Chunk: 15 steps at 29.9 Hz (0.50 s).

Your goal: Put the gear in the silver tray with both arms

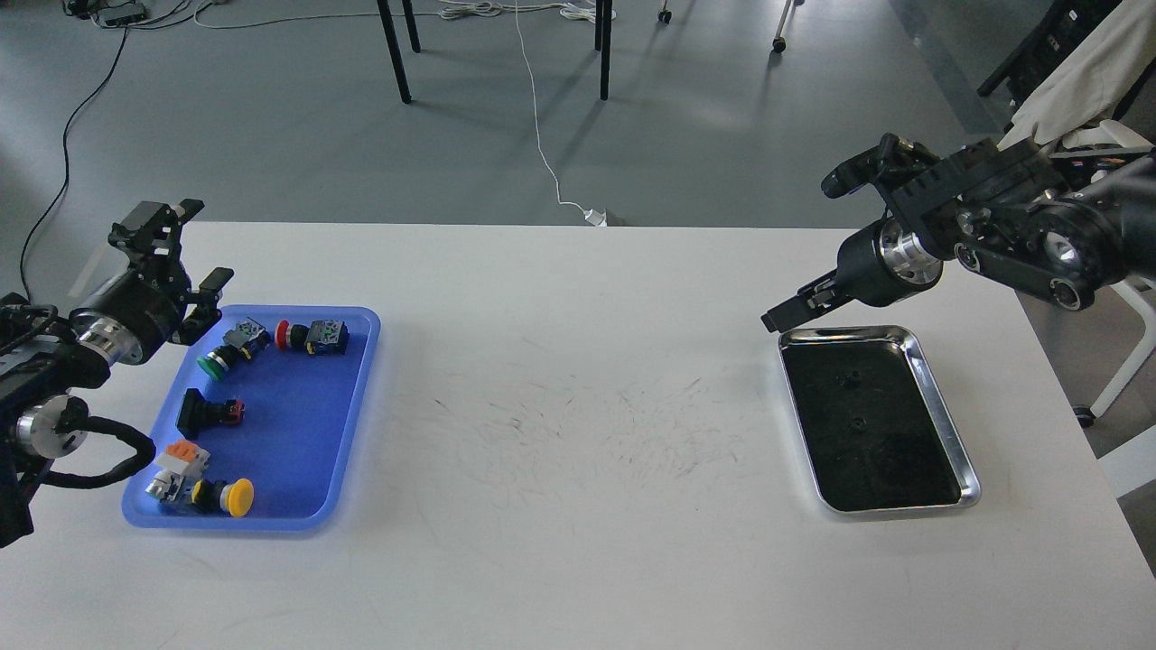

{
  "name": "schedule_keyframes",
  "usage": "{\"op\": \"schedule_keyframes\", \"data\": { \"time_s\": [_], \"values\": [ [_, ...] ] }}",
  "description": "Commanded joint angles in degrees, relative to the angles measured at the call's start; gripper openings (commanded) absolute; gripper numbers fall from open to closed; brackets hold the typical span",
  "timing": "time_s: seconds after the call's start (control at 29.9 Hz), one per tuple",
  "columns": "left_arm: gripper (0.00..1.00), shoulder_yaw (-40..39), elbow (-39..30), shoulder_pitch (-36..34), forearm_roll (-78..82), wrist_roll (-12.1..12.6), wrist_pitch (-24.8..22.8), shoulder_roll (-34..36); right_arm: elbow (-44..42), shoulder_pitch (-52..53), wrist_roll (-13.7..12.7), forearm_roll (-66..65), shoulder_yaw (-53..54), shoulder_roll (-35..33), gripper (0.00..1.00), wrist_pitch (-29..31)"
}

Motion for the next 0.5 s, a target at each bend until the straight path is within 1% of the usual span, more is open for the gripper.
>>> {"op": "schedule_keyframes", "data": {
  "time_s": [0.0,0.13,0.33,0.37,0.47],
  "values": [
    [0.99,0.10,0.09,-0.09,0.02,0.00,-0.03,0.05,-3.44,-0.07,0.01,4.01,4.97,-0.10,0.84,0.00],
    [0.98,0.01,0.09,-0.26,0.02,0.00,-0.03,-0.04,-5.64,-0.77,0.01,8.49,13.06,-0.45,0.84,0.00],
    [0.98,-0.34,0.09,-0.53,-0.24,0.00,-0.03,-0.22,-7.58,-6.12,0.01,17.01,23.17,-0.71,0.84,0.00],
    [0.98,-0.51,0.09,-0.70,-0.24,0.00,-0.03,-0.21,-7.58,-7.00,0.01,18.50,24.23,-0.71,0.84,-0.57],
    [0.98,-0.60,0.09,-0.97,-0.15,0.00,-0.03,-0.30,-7.58,-9.38,0.01,23.68,26.52,-0.71,0.84,-6.80]
  ]
}}
